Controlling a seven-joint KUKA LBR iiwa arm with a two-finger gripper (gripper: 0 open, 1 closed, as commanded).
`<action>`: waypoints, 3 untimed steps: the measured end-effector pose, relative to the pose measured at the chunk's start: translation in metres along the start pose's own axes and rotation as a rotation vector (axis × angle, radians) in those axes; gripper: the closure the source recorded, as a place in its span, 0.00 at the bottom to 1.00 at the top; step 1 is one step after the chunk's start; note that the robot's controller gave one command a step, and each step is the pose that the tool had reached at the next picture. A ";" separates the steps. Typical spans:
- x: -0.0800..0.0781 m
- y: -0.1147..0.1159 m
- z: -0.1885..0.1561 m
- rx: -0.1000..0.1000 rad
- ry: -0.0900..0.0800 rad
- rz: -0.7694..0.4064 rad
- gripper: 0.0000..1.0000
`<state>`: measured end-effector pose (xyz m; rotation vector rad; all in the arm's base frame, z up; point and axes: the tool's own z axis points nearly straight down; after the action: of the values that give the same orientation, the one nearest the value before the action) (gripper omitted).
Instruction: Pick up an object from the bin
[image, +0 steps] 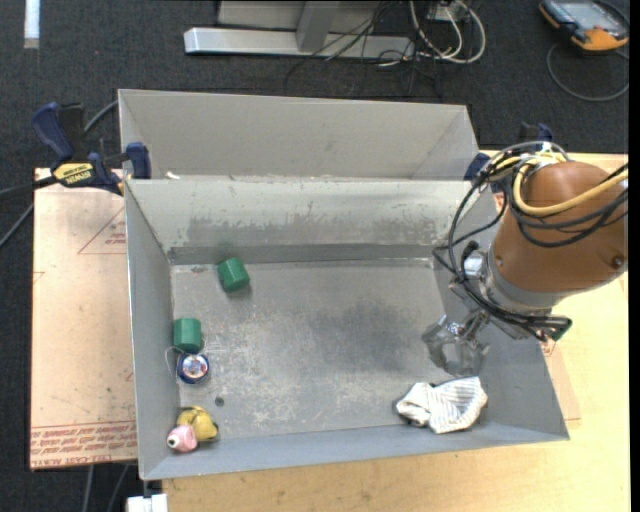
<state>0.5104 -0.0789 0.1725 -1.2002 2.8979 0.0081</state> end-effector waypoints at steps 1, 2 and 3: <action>0.006 -0.010 -0.022 0.002 -0.002 0.096 0.00; 0.007 -0.012 -0.015 0.001 -0.002 0.120 0.00; 0.047 -0.009 -0.009 0.000 -0.002 0.007 0.00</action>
Offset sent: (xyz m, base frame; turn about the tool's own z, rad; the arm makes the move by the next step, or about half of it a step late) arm 0.0000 0.0000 0.0000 0.0000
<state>0.4837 -0.1189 0.1810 -1.1888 2.9007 0.0094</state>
